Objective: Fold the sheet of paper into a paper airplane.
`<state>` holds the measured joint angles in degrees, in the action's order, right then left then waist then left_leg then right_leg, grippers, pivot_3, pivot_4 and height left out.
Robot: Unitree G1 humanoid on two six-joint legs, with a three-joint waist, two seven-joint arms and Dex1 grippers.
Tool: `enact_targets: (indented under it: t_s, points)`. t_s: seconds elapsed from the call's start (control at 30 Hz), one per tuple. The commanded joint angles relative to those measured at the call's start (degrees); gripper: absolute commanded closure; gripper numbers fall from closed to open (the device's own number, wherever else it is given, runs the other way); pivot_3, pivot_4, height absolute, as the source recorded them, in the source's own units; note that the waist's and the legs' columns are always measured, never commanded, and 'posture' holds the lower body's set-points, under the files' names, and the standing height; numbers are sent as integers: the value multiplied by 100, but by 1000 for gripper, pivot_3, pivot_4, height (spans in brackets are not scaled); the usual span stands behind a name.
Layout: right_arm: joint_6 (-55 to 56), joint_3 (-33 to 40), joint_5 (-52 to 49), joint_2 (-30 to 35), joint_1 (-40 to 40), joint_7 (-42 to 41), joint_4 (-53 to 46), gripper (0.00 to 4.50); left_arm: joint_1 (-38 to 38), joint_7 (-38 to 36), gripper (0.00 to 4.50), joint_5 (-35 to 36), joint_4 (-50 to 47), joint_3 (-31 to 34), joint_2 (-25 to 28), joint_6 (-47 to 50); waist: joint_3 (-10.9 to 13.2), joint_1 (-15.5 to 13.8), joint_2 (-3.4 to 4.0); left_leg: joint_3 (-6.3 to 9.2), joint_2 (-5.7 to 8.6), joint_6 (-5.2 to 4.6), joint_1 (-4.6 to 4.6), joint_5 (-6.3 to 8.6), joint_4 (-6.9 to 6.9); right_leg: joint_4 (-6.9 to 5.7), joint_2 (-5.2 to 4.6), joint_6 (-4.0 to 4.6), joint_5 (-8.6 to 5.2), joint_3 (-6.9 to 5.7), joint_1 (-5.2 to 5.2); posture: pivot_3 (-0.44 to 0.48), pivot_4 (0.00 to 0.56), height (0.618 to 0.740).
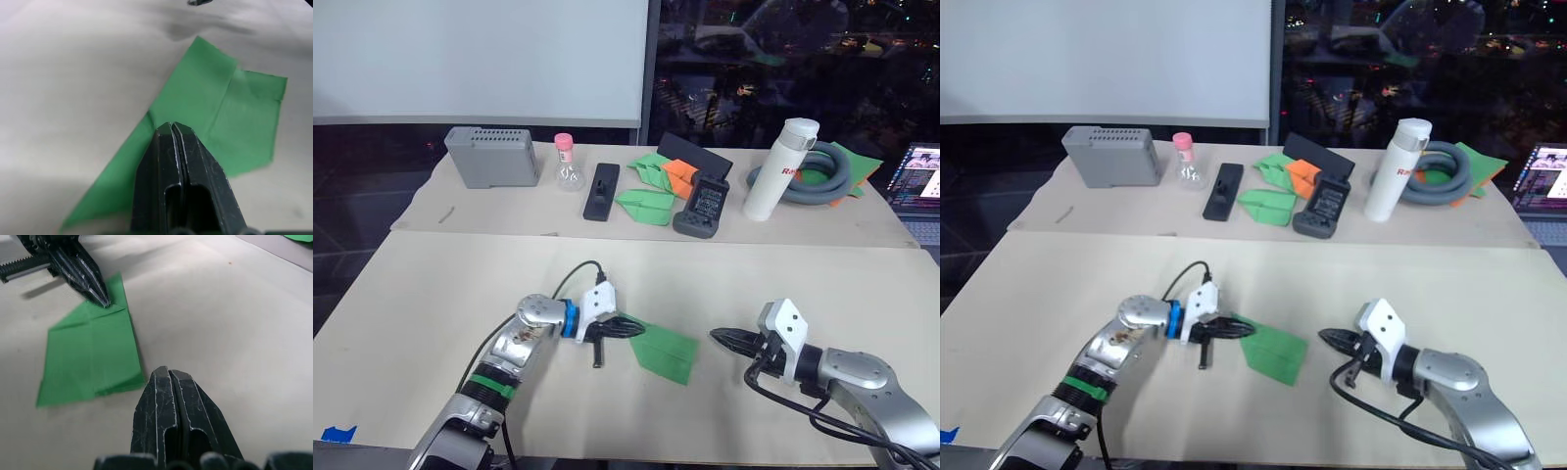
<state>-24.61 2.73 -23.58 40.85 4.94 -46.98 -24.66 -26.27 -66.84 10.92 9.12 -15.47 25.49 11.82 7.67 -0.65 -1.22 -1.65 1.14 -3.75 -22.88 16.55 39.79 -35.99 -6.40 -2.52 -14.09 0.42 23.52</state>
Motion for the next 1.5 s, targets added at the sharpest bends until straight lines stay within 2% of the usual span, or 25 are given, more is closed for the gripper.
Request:
enact_targets:
  t_s: [0.03,0.2,0.33,0.37,0.43,0.77,0.8,1.0,1.1,1.3,1.43,1.5]
  points:
    - [-339,101,-348,123,-83,-150,-352,4500,59,-27,3395,343,-696,240,230,613,1,-11,0,0,2,-1,1,0,0,0,5,0,0,-7,-2,0,150,740]
    - [-846,372,-731,108,-74,-113,-226,4500,373,-38,1649,618,-1430,575,840,1239,6,-3,2,1,7,-7,3,3,3,8,12,0,0,-21,-13,0,150,740]
    - [-1376,761,-1399,38,38,-160,-104,4500,593,123,210,650,-1698,724,1082,1327,10,-18,4,5,6,-6,4,3,3,7,8,0,0,-24,-15,0,150,740]
    - [-1462,848,-1526,1,71,-160,-26,4208,652,132,16,628,-1737,724,1136,1319,11,-19,4,6,6,-6,4,3,3,9,7,0,0,-26,-15,0,150,740]
    - [-1581,937,-1708,-93,96,-152,151,3623,745,178,10,599,-1789,716,1177,1294,11,-15,3,7,5,-6,4,3,3,10,-6,0,0,-25,-18,0,150,740]
    - [-2134,659,-2076,-577,-130,32,599,152,991,416,10,624,-1991,721,1181,1226,17,-2,12,8,2,-1,6,1,1,9,-11,0,0,-8,-16,0,150,740]
    - [-2176,629,-2139,-608,-139,-3,563,48,1022,424,10,595,-1992,712,1209,1196,17,6,12,8,3,-1,6,1,0,9,-11,0,0,-6,-15,0,150,740]
    - [-2214,306,-2108,-858,-356,96,581,48,1095,541,10,615,-1986,746,1209,1176,17,9,12,9,3,2,7,-1,-1,7,-11,0,0,4,-14,0,150,740]
    - [-2201,185,-2058,-1019,-528,203,655,843,1114,571,10,598,-1953,736,1226,1128,17,10,12,9,3,3,6,-1,-1,5,-10,0,0,3,-11,0,150,740]
    - [-2168,121,-2098,-1009,-633,97,630,3049,1185,613,10,500,-1846,729,1288,957,17,2,12,7,9,5,5,-2,-1,-2,-7,0,0,-10,-4,0,150,740]
    - [-2211,135,-2131,-911,-683,-7,600,4313,1207,651,10,474,-1792,739,1283,899,17,4,13,7,8,5,5,-2,-1,-2,-7,0,1,-15,-4,0,150,740]
    - [-2216,211,-2225,-885,-812,-41,543,4461,1218,681,10,456,-1763,741,1284,859,17,5,13,6,8,5,5,-2,-1,-2,-6,0,1,-16,-4,0,150,740]
